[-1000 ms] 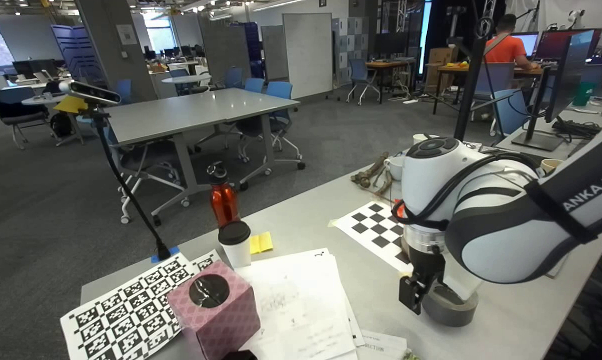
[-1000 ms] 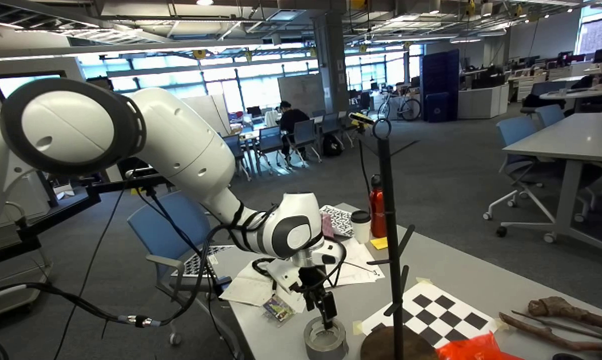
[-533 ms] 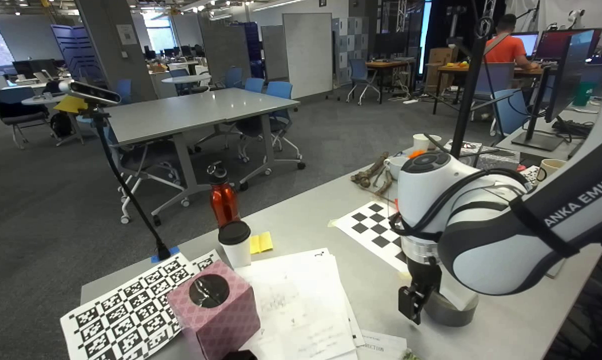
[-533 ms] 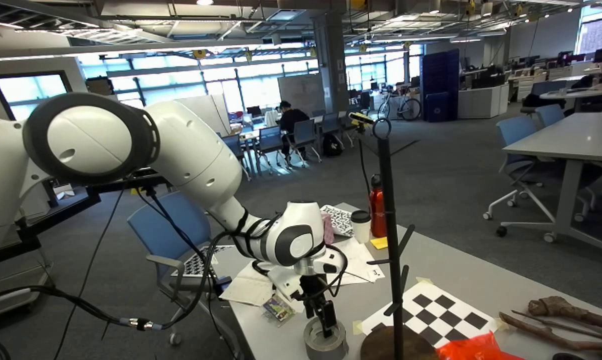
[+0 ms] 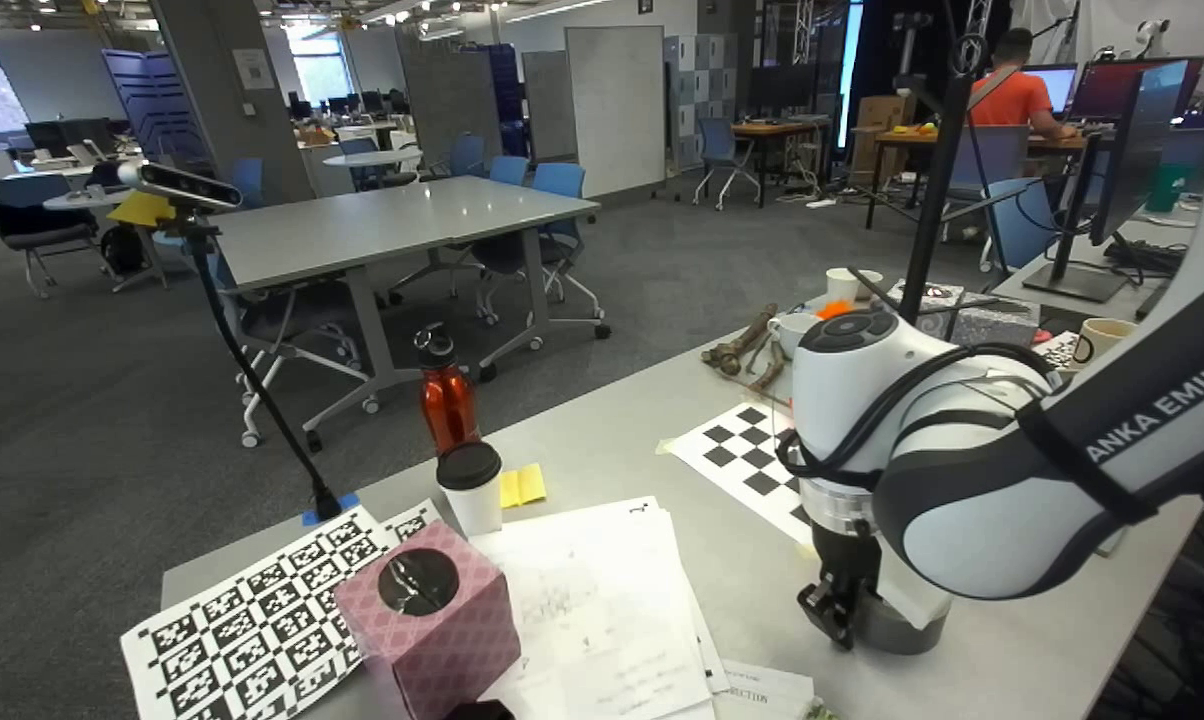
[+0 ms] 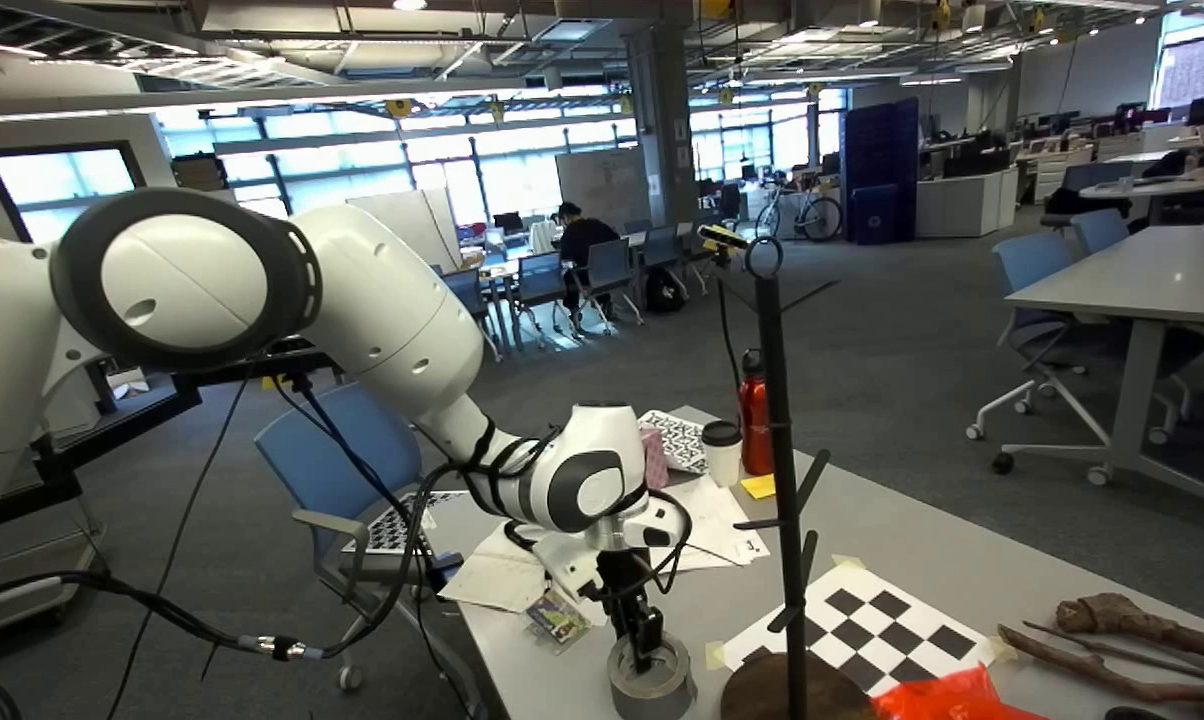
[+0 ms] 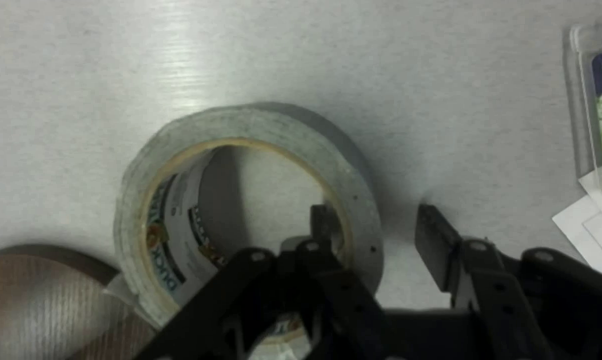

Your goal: Hang the silver tape on the wooden rack

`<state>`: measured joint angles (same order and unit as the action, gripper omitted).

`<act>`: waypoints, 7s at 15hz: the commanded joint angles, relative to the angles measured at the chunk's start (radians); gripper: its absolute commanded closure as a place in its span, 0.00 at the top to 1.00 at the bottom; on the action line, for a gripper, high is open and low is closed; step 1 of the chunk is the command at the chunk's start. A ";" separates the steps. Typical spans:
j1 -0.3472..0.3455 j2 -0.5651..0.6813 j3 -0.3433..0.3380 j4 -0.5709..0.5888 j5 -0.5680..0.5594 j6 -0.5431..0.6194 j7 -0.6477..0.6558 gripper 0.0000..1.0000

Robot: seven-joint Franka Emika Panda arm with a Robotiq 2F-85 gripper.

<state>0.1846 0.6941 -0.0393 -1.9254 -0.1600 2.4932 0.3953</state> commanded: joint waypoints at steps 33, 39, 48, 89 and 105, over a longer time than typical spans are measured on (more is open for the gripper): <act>0.005 -0.602 -0.047 -0.473 -0.330 -0.005 0.295 0.17; -0.014 -0.609 -0.041 -0.474 -0.337 0.001 0.295 0.04; -0.097 -0.666 -0.039 -0.463 -0.438 0.056 0.310 0.04; -0.192 -0.519 -0.093 -0.351 -0.367 0.154 0.121 0.04; -0.174 -0.504 -0.101 -0.333 -0.321 0.137 0.089 0.04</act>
<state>-0.0033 0.1822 -0.1337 -2.2754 -0.5001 2.6362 0.4944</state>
